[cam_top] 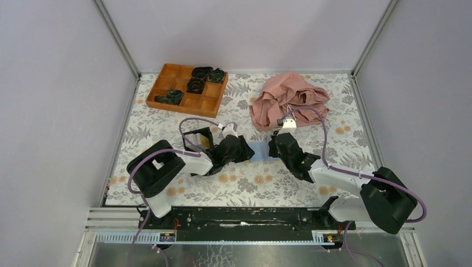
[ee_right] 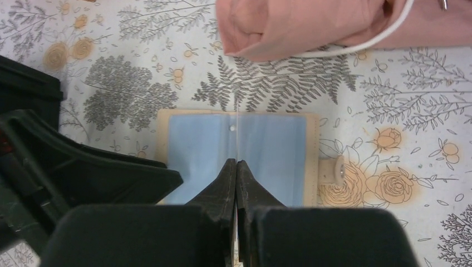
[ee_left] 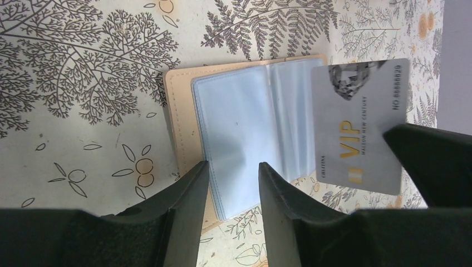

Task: Put the credit cards into the card holder
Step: Insert the credit card into the card holder.

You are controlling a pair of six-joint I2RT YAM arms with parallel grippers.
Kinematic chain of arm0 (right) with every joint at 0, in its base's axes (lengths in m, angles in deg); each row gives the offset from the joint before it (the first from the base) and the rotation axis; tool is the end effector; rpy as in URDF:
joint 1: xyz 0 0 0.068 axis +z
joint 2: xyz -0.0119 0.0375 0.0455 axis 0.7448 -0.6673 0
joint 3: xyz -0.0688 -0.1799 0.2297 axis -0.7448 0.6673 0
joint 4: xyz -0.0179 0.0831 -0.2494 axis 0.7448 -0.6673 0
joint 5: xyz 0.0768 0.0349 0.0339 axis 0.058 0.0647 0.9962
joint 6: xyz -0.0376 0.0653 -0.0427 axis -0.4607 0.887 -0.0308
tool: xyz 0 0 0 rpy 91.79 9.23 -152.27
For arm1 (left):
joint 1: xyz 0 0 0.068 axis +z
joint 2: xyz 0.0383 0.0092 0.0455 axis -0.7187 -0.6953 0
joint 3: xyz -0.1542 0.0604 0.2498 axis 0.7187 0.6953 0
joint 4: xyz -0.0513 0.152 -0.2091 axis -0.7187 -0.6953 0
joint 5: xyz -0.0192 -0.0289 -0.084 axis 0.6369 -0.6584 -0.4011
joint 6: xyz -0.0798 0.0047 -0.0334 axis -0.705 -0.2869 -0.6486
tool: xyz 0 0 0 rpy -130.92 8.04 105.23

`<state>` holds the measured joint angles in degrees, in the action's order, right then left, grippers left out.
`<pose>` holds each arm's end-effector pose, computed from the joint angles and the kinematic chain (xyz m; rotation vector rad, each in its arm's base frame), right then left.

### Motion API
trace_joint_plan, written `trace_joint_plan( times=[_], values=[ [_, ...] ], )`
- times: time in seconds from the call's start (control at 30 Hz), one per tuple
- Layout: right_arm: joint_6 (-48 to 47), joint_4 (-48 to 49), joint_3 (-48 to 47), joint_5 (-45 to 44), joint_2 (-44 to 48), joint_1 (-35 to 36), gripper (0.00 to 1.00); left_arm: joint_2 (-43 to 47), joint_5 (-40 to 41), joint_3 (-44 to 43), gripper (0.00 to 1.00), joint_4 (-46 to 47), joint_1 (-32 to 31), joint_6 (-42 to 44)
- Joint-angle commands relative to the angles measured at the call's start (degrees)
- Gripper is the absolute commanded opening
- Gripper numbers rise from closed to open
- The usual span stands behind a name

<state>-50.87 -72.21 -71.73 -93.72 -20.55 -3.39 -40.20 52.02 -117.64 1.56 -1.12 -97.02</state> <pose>0.2261 0.1794 0.2113 -0.0711 1.9977 0.3574 0.2536 -0.2587 0.1293 -0.2268 2.2960 -0.8477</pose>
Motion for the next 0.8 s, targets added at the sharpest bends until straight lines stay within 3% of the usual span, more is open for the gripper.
trace_joint_plan(
  times=[0.0, 0.3, 0.77],
  values=[
    [2.9, 9.7, 3.0, 9.3, 0.1, -4.2, 0.00, -1.4, 1.5, 1.0, 0.46, -4.0, 0.6, 1.5],
    [7.6, 18.8, 7.7, 18.1, -2.3, -8.8, 0.00, -2.4, 1.8, 0.1, 0.46, -5.4, 0.8, 1.5],
    [11.9, 28.0, 12.0, 23.0, -6.3, -11.9, 0.00, -3.0, 1.8, -0.1, 0.45, -6.0, 0.9, 1.5]
  ],
)
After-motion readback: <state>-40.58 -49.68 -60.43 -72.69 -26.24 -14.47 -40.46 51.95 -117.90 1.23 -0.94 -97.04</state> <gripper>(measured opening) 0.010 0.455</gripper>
